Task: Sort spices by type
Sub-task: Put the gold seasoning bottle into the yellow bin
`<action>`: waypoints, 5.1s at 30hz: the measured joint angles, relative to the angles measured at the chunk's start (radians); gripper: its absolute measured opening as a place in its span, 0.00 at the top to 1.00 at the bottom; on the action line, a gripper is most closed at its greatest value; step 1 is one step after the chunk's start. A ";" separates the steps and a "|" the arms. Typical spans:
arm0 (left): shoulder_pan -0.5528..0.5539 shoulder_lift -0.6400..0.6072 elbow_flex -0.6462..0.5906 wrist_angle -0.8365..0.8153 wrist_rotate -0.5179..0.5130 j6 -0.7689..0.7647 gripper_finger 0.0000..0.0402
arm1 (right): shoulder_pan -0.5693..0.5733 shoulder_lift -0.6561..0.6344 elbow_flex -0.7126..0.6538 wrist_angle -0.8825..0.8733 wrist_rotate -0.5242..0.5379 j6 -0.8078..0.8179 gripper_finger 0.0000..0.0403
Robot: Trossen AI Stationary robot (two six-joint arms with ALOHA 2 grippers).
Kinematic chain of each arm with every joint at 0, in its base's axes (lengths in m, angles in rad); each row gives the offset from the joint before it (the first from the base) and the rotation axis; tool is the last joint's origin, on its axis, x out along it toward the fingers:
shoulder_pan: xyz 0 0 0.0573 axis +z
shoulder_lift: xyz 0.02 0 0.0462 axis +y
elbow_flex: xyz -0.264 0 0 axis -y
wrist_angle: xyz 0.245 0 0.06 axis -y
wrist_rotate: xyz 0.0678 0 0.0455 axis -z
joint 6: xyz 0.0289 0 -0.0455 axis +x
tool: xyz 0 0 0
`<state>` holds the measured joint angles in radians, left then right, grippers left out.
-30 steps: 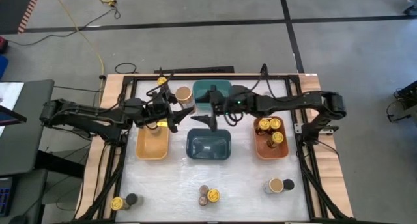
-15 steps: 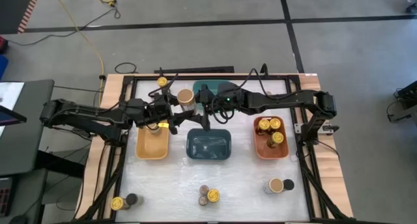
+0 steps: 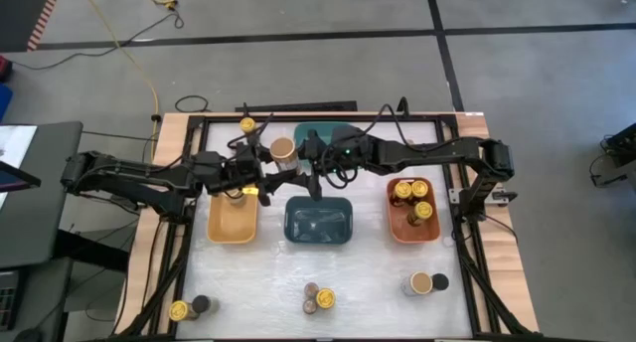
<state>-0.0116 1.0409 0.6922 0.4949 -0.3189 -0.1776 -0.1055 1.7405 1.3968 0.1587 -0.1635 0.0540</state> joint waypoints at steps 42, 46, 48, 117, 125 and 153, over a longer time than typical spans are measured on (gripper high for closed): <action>0.044 -0.127 0.114 -0.386 0.001 -0.186 0.04 | -0.015 -0.036 -0.001 -0.118 0.009 -0.006 0.25; 0.079 -0.109 0.286 -0.703 0.013 -0.169 0.04 | -0.009 -0.036 -0.001 -0.136 0.011 -0.006 0.25; 0.095 -0.075 0.385 -0.840 0.038 -0.135 0.04 | -0.008 -0.034 -0.001 -0.141 0.012 -0.005 0.25; 0.190 0.517 1.173 -1.627 0.419 0.027 0.32 | 0.011 -0.033 -0.001 -0.208 0.032 -0.036 0.21; 0.190 0.518 1.173 -1.628 0.415 0.023 0.32 | 0.011 -0.034 -0.001 -0.205 0.032 -0.037 0.05; 0.125 0.454 1.167 -1.842 0.193 -0.119 0.32 | -0.088 -0.040 -0.011 -0.628 0.034 0.014 0.01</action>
<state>0.1135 1.4950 1.8587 -1.3471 -0.1264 -0.2969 -0.1934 1.7008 1.3858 -0.4694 -0.1299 0.0682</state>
